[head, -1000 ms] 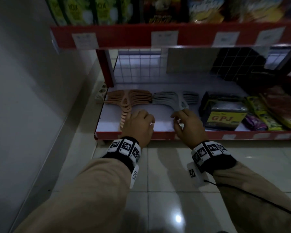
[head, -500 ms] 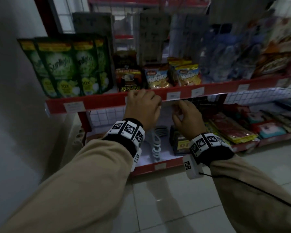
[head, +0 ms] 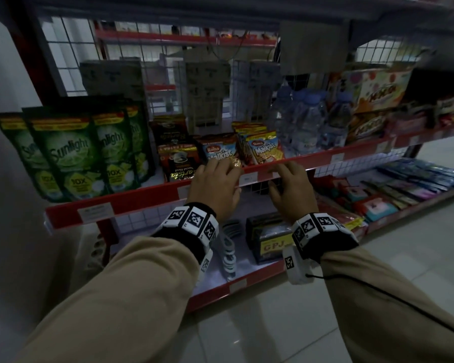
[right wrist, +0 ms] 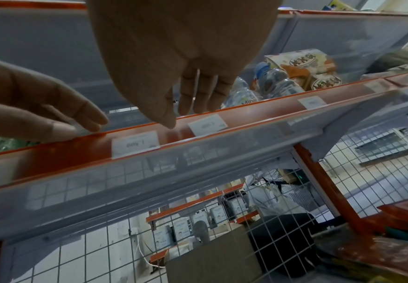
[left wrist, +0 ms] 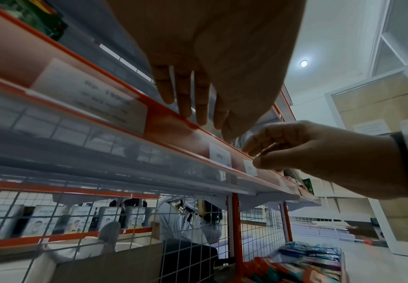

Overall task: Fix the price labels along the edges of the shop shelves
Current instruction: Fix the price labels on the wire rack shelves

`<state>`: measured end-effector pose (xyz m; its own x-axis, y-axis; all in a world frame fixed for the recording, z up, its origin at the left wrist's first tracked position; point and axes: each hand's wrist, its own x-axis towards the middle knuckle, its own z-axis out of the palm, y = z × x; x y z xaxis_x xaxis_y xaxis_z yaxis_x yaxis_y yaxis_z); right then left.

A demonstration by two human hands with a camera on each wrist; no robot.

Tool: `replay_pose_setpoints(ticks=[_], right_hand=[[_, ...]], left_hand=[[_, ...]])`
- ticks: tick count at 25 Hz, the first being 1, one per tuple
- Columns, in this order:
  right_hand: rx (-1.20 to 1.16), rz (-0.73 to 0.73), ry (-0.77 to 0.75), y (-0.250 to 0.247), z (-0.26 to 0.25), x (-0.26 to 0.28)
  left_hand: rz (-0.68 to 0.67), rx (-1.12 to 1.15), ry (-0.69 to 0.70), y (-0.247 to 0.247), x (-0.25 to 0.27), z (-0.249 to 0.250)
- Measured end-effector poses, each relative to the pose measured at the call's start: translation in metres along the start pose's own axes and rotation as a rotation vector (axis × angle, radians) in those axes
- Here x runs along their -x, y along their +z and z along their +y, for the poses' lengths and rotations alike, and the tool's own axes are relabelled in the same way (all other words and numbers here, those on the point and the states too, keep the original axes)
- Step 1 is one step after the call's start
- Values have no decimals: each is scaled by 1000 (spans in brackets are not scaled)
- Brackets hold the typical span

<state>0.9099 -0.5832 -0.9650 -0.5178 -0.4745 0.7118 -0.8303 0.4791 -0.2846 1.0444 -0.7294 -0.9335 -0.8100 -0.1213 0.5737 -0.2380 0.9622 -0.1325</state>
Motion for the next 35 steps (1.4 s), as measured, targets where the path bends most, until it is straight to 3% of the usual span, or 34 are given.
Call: replay_pose_setpoints(ticks=[5,10,14,22,26,30,35], right_hand=[[87,11,-104,3,19,-8],[156,122,-302,12,35,-18],[92,177,-335,24,44,-23],[32,88,-336,25,41,-41],[-23,40,-380,21,41,-46],[-179,-20,-517,19,36,-50],[-211,-31,-532,17,37,-48]], left_hand=[[38,-85,-83,12,-3,14],[129,-134,-203,25,-12,27],[193,-171,-265,36,-17,35],[282,-237,-302,45,-13,45],[259,-197,-289,41,-12,50],[215,-153,-309,33,-17,57],[195,-143,-276,27,-13,58]])
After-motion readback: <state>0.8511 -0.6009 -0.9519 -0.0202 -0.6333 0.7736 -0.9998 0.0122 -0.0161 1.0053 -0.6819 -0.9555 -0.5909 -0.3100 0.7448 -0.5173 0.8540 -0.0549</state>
